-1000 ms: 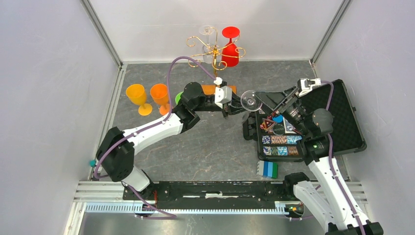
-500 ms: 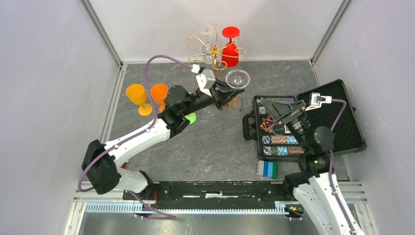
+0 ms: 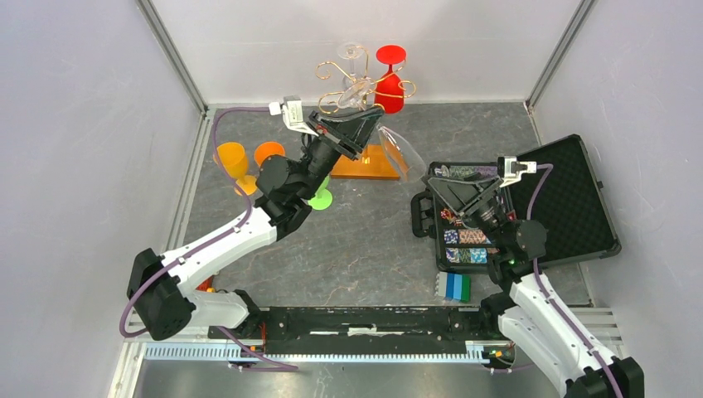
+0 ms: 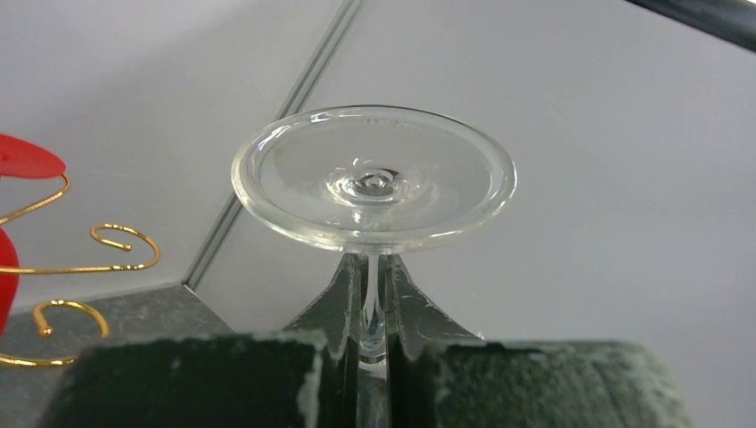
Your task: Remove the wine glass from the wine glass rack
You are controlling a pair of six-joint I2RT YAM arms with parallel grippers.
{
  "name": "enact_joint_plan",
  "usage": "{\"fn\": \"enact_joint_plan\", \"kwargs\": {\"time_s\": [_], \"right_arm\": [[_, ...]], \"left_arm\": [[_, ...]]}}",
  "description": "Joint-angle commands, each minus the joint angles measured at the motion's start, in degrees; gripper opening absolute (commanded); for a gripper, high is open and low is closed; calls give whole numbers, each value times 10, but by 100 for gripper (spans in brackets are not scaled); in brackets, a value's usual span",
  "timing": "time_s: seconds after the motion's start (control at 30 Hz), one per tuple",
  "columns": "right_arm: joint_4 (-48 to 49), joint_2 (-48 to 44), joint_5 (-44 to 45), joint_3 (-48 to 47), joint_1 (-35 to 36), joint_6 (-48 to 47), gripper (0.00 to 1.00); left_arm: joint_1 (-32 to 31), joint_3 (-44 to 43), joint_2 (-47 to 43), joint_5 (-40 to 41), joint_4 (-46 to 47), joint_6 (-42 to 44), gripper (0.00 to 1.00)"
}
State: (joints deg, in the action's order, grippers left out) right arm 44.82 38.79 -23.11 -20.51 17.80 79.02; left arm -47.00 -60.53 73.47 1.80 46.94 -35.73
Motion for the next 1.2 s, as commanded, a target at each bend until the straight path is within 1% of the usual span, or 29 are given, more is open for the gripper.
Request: {"fn": "enact_joint_plan", "kwargs": {"time_s": [0.0,0.1,0.27,0.37,0.53,0.63,0.7,0.77,0.87,0.97,1.07,1.17], "right_arm": [[162,6,14,-38,25,3,98],[203,18,23,-38,31,15,89],[233,50,22,-52,43,38,75],[249,70,21,-63,55,45,71],[252,83,27,-85,76,21,64],[251,90,32,-98,84,12,56],[253,96,34,-106,88,10,48],[246,103,32,-115,90,6,41],[241,112,35,-125,97,6,35],[241,119,35,-131,102,5,29],[238,122,37,-131,106,3,22],[239,122,40,-128,108,0,11]], "left_arm": [[-1,11,-8,71,66,-100,2],[-1,20,-13,85,73,-128,2],[-1,24,-18,83,91,-148,2],[-1,20,-15,51,128,-124,2],[-1,24,-13,29,157,-113,2],[-1,30,-11,23,175,-117,2],[-1,34,-11,16,190,-118,2],[-1,34,-7,-4,219,-113,2],[-1,28,4,-65,276,-104,2],[-1,20,13,-115,312,-102,2],[-1,22,14,-132,329,-105,3],[-1,27,9,-126,328,-103,7]]}}
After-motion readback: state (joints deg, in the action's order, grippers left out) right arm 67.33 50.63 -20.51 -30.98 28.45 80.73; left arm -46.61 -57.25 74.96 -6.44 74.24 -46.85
